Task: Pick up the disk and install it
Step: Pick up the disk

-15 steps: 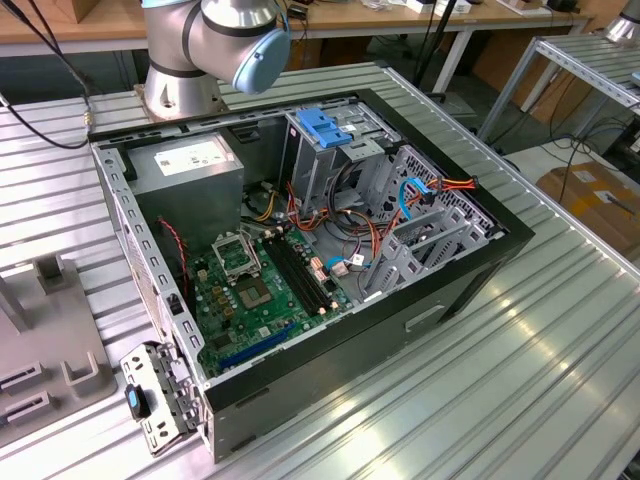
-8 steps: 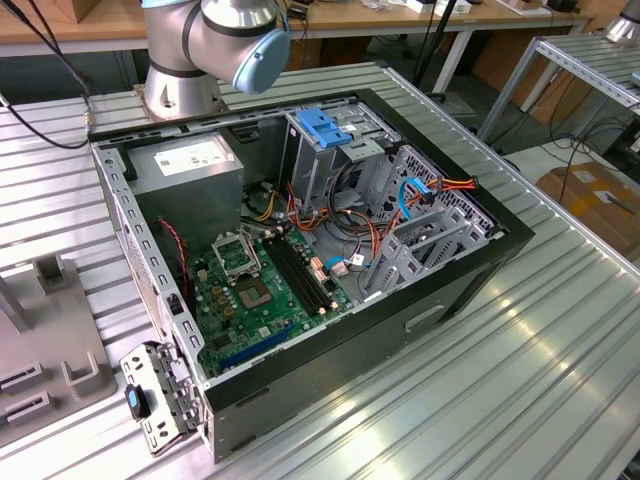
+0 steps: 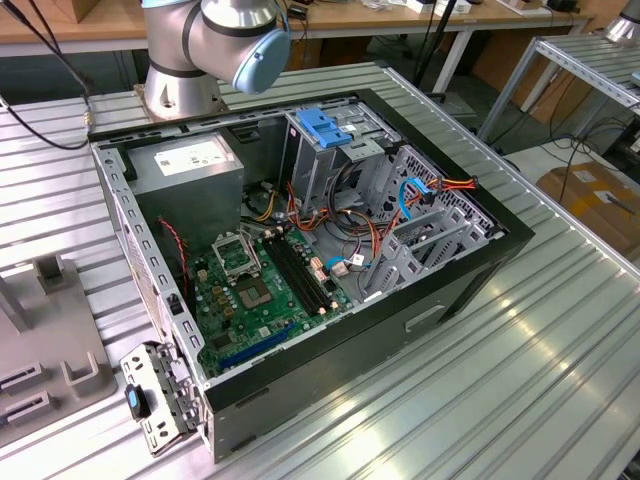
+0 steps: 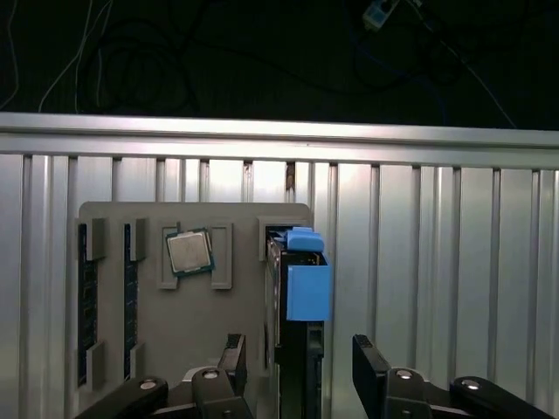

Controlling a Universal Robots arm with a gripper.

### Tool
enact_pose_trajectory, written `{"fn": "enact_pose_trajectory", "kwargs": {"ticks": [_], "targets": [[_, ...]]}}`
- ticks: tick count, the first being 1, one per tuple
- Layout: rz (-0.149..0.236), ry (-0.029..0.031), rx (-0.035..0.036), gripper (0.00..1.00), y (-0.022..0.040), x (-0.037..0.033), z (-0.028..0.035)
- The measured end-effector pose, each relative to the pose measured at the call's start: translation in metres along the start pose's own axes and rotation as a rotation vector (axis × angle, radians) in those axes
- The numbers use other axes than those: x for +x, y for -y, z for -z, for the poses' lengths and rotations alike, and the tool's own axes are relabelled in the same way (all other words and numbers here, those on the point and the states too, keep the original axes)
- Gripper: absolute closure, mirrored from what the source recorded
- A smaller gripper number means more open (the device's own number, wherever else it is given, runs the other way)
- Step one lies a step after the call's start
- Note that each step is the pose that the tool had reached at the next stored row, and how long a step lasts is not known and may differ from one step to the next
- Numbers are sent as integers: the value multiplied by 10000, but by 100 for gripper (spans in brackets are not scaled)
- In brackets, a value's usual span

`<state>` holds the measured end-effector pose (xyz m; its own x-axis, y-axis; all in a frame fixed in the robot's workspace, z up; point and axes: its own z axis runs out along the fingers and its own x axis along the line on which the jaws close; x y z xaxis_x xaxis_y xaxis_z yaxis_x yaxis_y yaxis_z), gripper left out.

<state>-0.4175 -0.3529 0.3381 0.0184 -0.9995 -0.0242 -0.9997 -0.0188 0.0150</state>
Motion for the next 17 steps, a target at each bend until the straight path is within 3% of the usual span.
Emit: {"fn": "enact_pose_trajectory", "kwargs": {"ticks": [11, 17], "targets": [[0, 0, 0, 40, 5, 5, -233], [-1, 0, -1, 40, 13, -17, -294]]}}
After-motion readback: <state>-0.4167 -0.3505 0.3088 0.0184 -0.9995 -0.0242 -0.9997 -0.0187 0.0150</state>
